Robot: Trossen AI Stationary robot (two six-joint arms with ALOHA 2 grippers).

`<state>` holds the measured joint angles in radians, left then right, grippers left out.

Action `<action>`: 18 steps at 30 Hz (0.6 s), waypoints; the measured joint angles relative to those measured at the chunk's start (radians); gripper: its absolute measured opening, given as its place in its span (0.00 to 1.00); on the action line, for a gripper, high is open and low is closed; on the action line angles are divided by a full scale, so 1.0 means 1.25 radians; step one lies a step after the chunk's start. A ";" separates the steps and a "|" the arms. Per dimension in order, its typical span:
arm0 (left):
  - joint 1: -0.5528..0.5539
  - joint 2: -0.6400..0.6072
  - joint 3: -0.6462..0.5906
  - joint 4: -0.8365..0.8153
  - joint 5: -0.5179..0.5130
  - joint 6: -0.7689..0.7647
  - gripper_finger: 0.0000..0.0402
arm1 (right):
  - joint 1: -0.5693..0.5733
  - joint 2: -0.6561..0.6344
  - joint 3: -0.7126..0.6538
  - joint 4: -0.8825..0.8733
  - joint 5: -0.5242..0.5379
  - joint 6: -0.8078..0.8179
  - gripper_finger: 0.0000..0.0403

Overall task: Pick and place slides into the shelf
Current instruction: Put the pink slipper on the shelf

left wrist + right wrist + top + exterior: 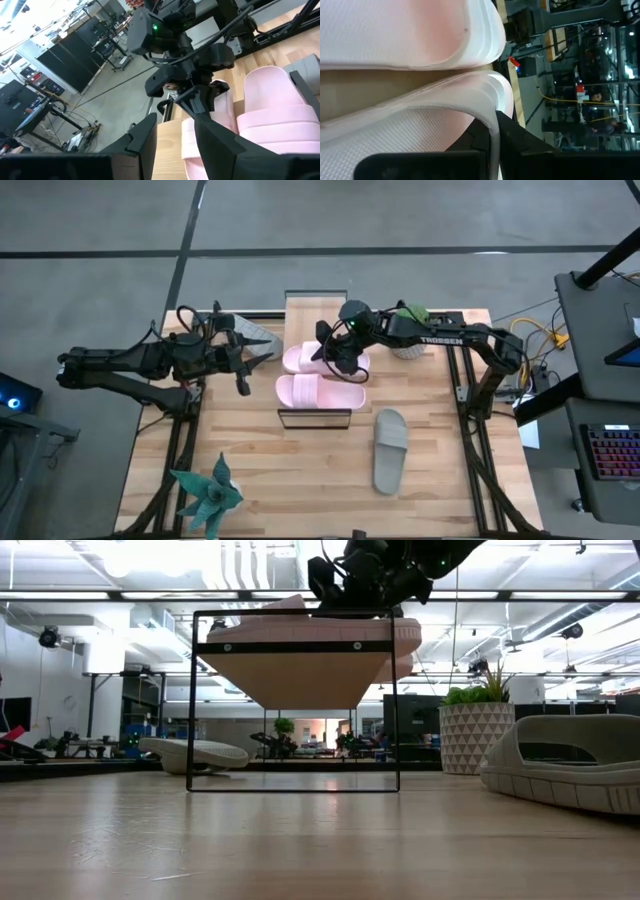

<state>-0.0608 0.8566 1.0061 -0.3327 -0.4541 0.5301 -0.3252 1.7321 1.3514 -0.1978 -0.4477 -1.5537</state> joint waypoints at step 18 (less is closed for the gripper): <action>0.000 0.004 0.000 0.000 0.000 0.001 0.29 | 0.005 0.000 0.000 0.006 -0.033 0.053 0.11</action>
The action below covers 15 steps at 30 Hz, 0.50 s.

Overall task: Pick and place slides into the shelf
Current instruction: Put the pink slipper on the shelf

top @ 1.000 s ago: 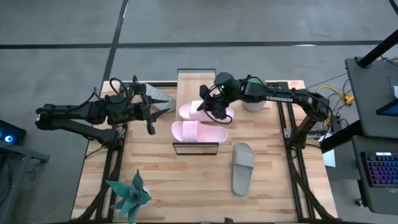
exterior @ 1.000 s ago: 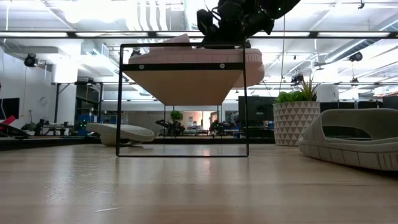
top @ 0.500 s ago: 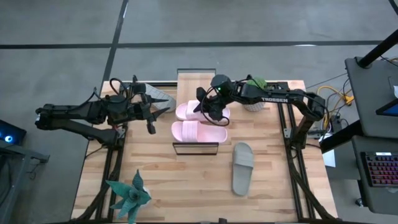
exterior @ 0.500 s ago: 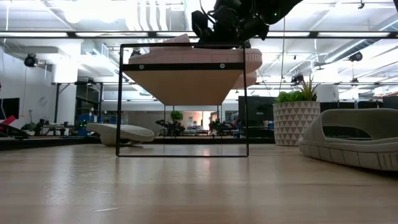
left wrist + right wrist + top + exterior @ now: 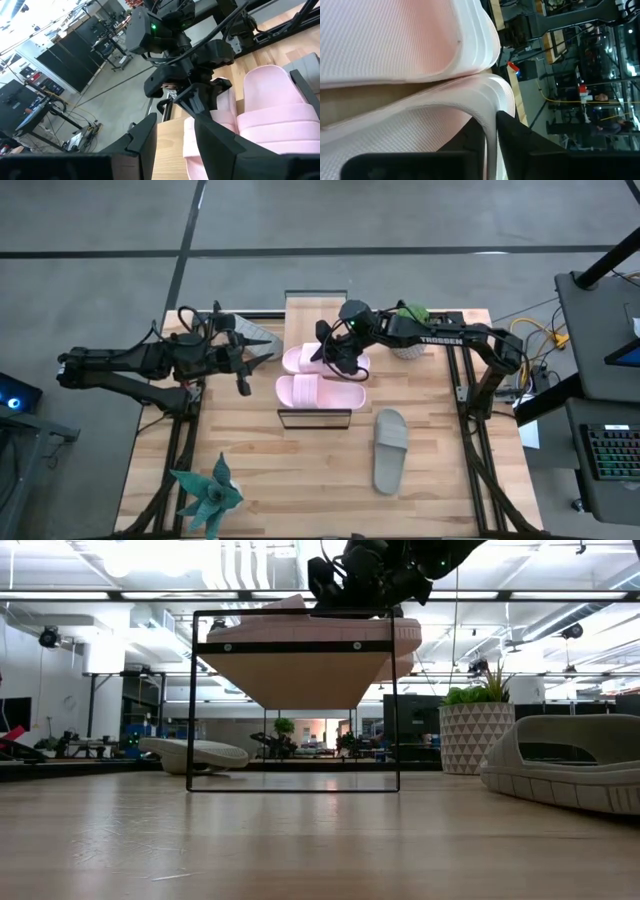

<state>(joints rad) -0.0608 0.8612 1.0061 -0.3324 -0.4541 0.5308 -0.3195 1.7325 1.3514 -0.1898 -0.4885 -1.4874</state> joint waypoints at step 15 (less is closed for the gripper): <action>0.000 0.002 0.000 0.000 0.000 0.000 0.29 | 0.001 0.000 0.032 0.009 0.038 0.142 0.38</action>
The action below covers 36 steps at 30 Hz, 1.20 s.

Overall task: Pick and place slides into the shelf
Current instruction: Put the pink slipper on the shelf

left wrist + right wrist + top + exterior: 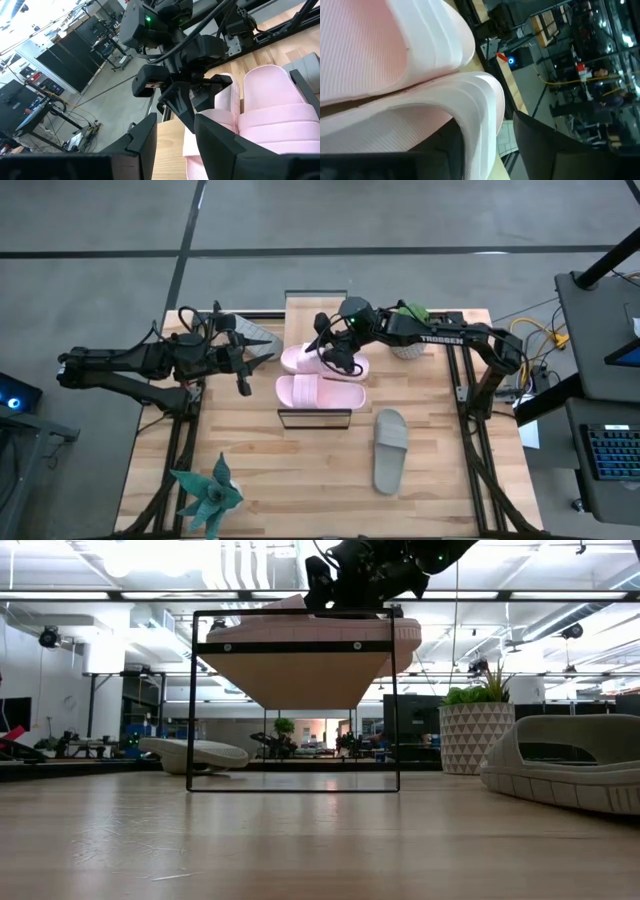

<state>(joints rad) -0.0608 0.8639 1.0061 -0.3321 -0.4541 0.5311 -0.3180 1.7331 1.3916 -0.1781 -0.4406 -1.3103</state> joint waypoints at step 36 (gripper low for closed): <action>0.000 0.000 0.000 -0.015 -0.015 -0.001 0.29 | 0.061 -0.006 0.034 -0.155 0.273 0.142 0.53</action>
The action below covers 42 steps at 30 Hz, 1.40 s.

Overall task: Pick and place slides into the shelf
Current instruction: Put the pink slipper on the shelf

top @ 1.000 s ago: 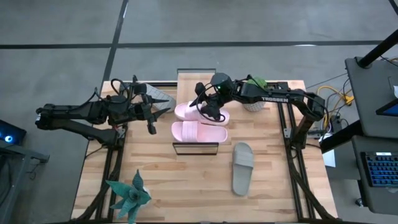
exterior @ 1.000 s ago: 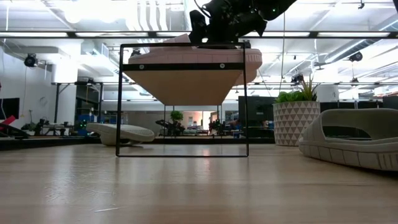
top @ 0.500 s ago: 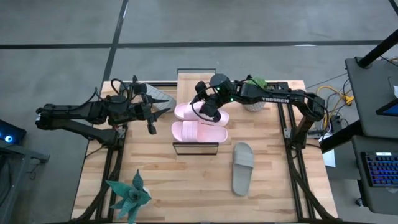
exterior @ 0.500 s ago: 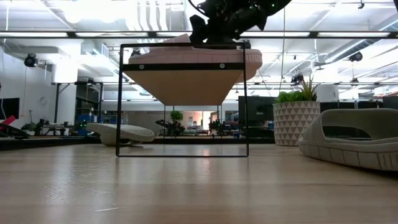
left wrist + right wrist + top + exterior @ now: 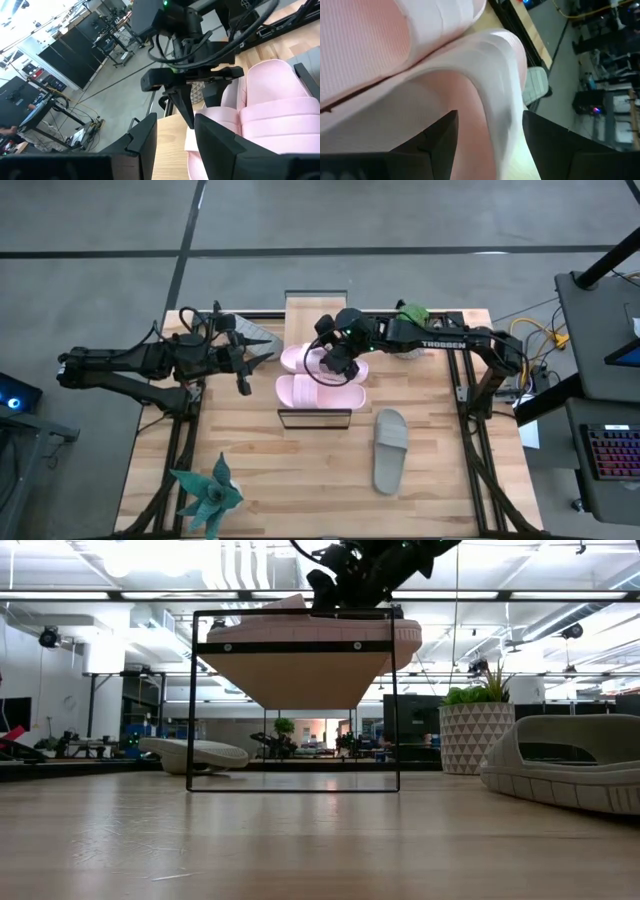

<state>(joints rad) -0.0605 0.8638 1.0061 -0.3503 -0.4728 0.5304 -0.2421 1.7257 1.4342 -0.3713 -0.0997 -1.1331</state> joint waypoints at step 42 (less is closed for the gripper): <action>0.000 0.000 0.000 -0.006 0.000 -0.001 0.29 | -0.003 -0.002 0.002 0.036 -0.071 -0.245 0.09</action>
<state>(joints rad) -0.0605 0.8635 1.0061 -0.3584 -0.4728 0.5297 -0.2461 1.7233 1.4364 -0.3260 -0.1879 -1.4399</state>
